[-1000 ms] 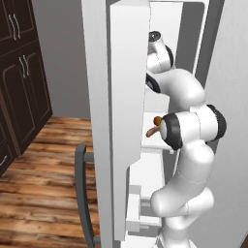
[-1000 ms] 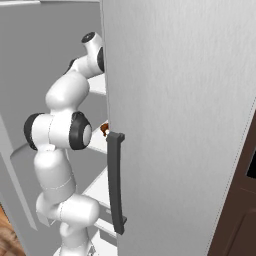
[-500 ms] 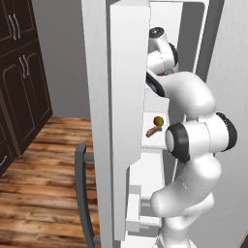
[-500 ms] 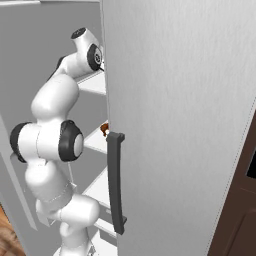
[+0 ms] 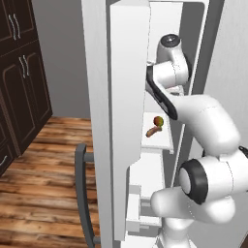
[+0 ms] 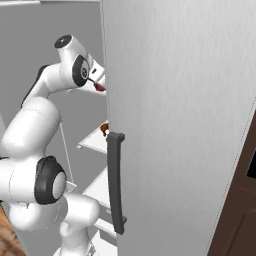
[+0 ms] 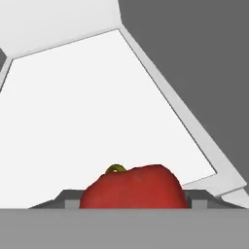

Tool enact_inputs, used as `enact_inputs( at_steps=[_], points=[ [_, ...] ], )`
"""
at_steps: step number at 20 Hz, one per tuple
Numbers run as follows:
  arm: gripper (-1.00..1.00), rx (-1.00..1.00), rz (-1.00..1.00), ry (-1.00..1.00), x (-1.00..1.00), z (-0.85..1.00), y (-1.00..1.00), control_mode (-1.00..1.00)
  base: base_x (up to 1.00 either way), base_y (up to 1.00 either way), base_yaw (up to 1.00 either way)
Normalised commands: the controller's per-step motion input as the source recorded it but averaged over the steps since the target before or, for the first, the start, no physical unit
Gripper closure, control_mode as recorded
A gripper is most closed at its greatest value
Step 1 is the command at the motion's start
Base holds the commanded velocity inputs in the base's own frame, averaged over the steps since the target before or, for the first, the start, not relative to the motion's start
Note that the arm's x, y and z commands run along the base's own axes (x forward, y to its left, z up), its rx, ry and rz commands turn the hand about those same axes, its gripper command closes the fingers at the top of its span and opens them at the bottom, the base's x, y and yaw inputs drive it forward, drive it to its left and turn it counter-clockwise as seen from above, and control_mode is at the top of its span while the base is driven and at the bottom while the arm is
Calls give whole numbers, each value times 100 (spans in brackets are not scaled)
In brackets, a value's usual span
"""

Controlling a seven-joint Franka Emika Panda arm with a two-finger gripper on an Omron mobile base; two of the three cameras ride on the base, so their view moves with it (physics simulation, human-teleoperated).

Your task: Take the potato and bell pepper from the highest rack and move them to the second highest rack where the mango and chicken drumstick are located, to maximize freezer space. Close the freezer door after rearranging.

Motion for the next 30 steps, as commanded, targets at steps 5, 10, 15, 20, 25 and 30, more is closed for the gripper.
enact_inputs(
  at_steps=[5,10,15,20,25,30],
  points=[
    [100,4,18,0,-100,-3,17,-100,0,0,0],
    [100,0,11,6,-86,-23,17,-100,0,0,0],
    [100,0,6,12,-36,-74,15,-100,0,0,0],
    [100,-6,9,11,0,-75,18,-100,0,0,0],
    [100,-19,9,0,37,-73,3,-100,0,0,0],
    [100,-13,12,0,58,-66,0,-100,0,0,0]
  ],
)
